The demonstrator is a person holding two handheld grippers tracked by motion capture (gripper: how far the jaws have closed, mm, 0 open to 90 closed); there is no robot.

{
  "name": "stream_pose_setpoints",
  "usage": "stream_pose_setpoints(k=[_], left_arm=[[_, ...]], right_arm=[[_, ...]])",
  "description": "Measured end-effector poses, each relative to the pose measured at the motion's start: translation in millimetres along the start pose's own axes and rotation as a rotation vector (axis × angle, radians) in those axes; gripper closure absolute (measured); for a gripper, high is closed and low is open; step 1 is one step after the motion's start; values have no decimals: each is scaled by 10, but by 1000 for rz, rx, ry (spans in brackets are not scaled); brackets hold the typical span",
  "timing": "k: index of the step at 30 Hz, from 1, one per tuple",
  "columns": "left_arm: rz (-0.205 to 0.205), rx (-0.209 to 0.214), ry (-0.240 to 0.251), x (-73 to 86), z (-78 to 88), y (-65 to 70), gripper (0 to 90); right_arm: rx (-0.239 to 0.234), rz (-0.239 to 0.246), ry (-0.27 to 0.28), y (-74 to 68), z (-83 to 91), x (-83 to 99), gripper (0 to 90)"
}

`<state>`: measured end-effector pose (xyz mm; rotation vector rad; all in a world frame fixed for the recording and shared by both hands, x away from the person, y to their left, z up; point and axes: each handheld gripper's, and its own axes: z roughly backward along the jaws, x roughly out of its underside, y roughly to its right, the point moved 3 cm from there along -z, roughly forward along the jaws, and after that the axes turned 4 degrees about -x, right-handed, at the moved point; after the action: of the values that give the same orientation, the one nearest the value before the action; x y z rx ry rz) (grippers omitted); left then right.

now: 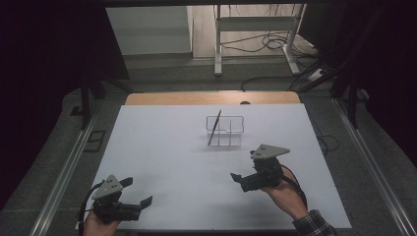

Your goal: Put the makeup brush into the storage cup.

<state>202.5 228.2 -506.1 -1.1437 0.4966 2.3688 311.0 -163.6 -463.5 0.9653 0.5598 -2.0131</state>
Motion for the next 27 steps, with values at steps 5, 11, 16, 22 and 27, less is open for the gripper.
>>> stream_pose_setpoints(k=[5, 11, 16, 22, 27], left_arm=[[1, 1, 1, 0, 0, -2, 34], [1, 1, 1, 0, 0, -3, 34], [2, 2, 2, 0, 2, -4, 34], [1, 2, 0, 0, -1, 0, 33], [1, 2, 0, 0, -1, -2, 33]], right_arm=[[3, -2, 4, 2, 44, 25, 0], [8, -9, 1, 3, 86, 71, 0], [12, -13, -6, 3, 111, 117, 0], [19, -14, -5, -12, 146, 153, 0], [22, -16, -1, -19, 183, 173, 0]])
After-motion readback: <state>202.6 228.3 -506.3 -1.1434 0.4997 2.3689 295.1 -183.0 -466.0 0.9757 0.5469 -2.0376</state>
